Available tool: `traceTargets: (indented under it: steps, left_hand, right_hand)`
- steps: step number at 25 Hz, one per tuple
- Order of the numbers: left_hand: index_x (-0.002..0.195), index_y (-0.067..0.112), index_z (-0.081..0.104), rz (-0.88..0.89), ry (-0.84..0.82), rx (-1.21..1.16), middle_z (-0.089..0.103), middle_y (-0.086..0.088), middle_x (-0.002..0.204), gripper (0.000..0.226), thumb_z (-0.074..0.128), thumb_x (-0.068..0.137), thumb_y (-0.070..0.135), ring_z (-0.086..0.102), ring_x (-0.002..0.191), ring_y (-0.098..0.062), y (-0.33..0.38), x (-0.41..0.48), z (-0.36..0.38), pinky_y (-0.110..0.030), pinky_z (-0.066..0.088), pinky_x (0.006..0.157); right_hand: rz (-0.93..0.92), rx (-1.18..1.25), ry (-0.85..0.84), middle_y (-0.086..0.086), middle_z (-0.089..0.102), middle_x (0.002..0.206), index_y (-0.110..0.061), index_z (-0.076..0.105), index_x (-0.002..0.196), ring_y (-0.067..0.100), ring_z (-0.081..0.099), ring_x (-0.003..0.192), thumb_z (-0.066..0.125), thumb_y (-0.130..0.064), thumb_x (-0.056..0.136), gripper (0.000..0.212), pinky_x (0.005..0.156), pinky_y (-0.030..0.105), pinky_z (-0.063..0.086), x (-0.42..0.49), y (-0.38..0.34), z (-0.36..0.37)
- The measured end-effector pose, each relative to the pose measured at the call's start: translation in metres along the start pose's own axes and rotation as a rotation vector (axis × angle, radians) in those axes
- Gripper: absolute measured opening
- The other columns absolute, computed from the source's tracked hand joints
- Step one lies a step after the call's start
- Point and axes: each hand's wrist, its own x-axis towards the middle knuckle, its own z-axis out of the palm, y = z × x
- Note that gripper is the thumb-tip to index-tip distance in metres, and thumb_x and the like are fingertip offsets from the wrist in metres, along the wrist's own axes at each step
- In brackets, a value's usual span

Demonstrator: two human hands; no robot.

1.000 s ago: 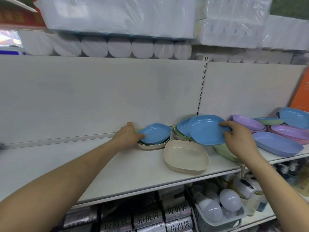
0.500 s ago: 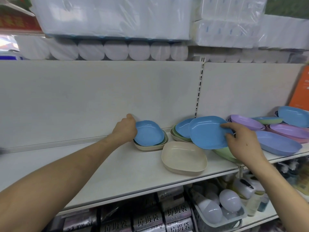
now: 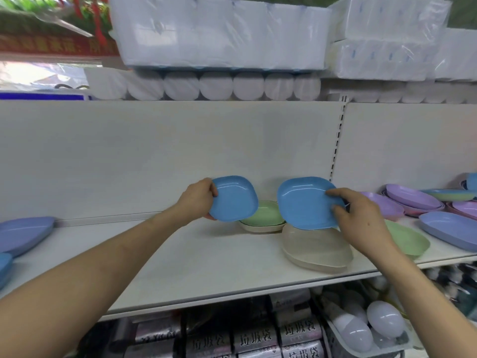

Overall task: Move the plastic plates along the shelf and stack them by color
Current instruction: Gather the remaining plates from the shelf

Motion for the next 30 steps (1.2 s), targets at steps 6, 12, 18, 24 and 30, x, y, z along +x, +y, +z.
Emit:
traceTargets:
  steps: [6, 12, 18, 24, 30]
  left_hand:
    - [0.122, 0.020, 0.051, 0.020, -0.056, -0.009, 0.043, -0.001, 0.125, 0.044, 0.074, 0.087, 0.006, 0.060, 0.107, -0.025, -0.057, -0.032, -0.083, -0.037, 0.065, 0.074]
    - [0.126, 0.026, 0.068, 0.073, 0.189, 0.150, 0.062, 0.002, 0.125, 0.038, 0.066, 0.094, 0.007, 0.063, 0.090, -0.010, -0.117, -0.080, -0.201, -0.013, 0.048, 0.065]
    - [0.147, 0.027, 0.053, -0.014, 0.271, 0.239, 0.054, 0.005, 0.133, 0.070, 0.083, 0.083, 0.021, 0.062, 0.108, -0.018, -0.177, -0.147, -0.325, -0.032, 0.050, 0.095]
    - [0.147, 0.028, 0.051, -0.067, 0.268, 0.252, 0.050, 0.007, 0.136, 0.072, 0.081, 0.084, 0.012, 0.062, 0.101, -0.010, -0.229, -0.208, -0.439, -0.013, 0.052, 0.067]
    - [0.145, 0.030, 0.054, -0.100, 0.250, 0.213, 0.062, 0.001, 0.114, 0.068, 0.080, 0.085, 0.012, 0.067, 0.086, -0.018, -0.271, -0.236, -0.499, -0.015, 0.048, 0.067]
  right_hand:
    - [-0.080, 0.118, -0.134, 0.003, 0.064, 0.122, -0.019, 0.061, 0.136, 0.018, 0.056, 0.098, 0.069, -0.020, 0.094, 0.043, 0.087, 0.030, 0.039, -0.005, -0.080, 0.060]
    - [-0.142, 0.227, -0.231, -0.001, 0.055, 0.135, -0.024, 0.051, 0.146, 0.021, 0.055, 0.115, 0.077, -0.029, 0.088, 0.063, 0.094, 0.031, 0.042, -0.024, -0.185, 0.125]
    - [-0.173, 0.297, -0.383, -0.004, 0.051, 0.140, -0.026, 0.044, 0.151, 0.020, 0.053, 0.120, 0.080, -0.035, 0.085, 0.075, 0.098, 0.035, 0.044, -0.060, -0.298, 0.186]
    - [-0.185, 0.319, -0.458, -0.003, 0.051, 0.144, -0.025, 0.042, 0.152, 0.019, 0.052, 0.124, 0.081, -0.037, 0.082, 0.081, 0.100, 0.037, 0.045, -0.111, -0.409, 0.238]
    - [-0.128, 0.289, -0.592, -0.004, 0.052, 0.143, -0.025, 0.043, 0.152, 0.017, 0.054, 0.122, 0.084, -0.041, 0.078, 0.086, 0.101, 0.037, 0.047, -0.169, -0.466, 0.276]
